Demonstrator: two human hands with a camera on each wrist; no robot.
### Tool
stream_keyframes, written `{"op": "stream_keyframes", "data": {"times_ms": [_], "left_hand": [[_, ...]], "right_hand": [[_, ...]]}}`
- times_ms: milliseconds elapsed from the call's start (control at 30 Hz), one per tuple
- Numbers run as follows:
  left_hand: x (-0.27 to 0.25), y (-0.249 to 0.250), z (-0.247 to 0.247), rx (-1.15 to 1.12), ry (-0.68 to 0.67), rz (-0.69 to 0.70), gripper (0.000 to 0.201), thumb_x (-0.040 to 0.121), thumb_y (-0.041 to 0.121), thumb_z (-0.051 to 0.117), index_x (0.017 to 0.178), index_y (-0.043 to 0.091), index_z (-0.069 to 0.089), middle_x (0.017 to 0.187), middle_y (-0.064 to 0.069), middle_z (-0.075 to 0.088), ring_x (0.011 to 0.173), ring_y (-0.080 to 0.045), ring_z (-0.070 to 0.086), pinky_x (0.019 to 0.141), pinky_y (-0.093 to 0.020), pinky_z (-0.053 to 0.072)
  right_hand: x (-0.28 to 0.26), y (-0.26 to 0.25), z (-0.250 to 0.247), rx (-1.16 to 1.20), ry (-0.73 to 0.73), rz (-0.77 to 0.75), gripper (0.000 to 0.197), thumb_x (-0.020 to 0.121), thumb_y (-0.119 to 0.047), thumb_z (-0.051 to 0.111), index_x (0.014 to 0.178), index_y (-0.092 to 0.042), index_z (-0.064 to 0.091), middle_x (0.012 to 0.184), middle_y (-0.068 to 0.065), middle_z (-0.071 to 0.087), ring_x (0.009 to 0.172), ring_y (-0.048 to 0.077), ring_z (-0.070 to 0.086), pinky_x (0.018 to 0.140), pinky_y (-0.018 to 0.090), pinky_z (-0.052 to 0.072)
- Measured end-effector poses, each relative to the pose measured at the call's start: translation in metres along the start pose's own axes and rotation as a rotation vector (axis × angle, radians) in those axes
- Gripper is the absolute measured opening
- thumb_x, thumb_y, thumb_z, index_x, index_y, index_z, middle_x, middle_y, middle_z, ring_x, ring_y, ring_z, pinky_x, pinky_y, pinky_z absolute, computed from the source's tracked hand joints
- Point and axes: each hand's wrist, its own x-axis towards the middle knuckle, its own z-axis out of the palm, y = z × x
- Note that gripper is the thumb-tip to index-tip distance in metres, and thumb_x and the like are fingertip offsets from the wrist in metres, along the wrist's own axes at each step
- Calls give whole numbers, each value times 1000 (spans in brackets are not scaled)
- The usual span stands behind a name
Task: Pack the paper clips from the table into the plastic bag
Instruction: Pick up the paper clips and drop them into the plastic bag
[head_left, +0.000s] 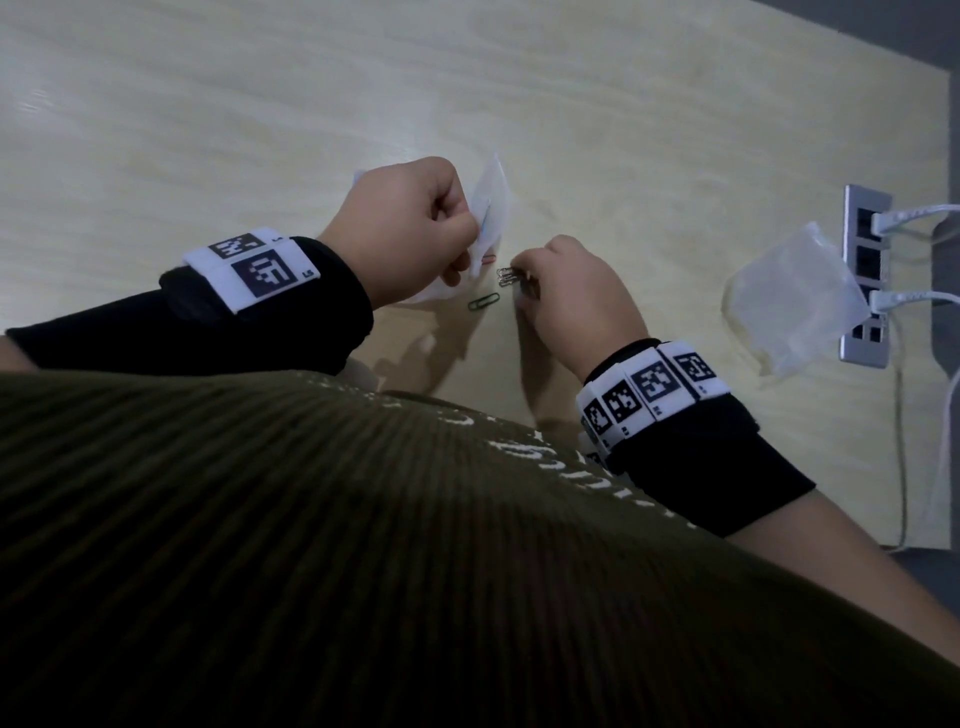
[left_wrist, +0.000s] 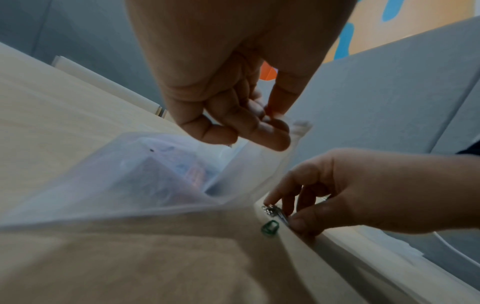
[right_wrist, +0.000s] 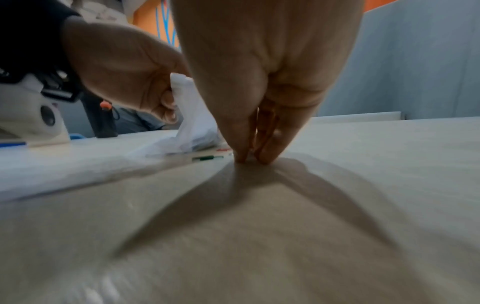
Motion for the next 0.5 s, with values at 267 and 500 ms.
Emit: {"op": "stream_keyframes", "data": {"times_ms": [267,500], "left_hand": [[0,1,0,-17,-2,-13,8,81,13,52,77,8,55,64,3,69,52,-3,66,57,-14,47],[0,0,0,-7,-7,-14,8,81,14,52,75,9,55,64,3,70,53,-4,67,59,-17,48]], "right_hand": [[9,3,2,-56,30,-50,17,92,-19,52,103,-13,64,103,10,60,94,32,58,74,37,45],[16,3,1,-215,20,-93,16,94,-17,48,106,-16,59,112,8,51,107,29,49,64,33,34]]}}
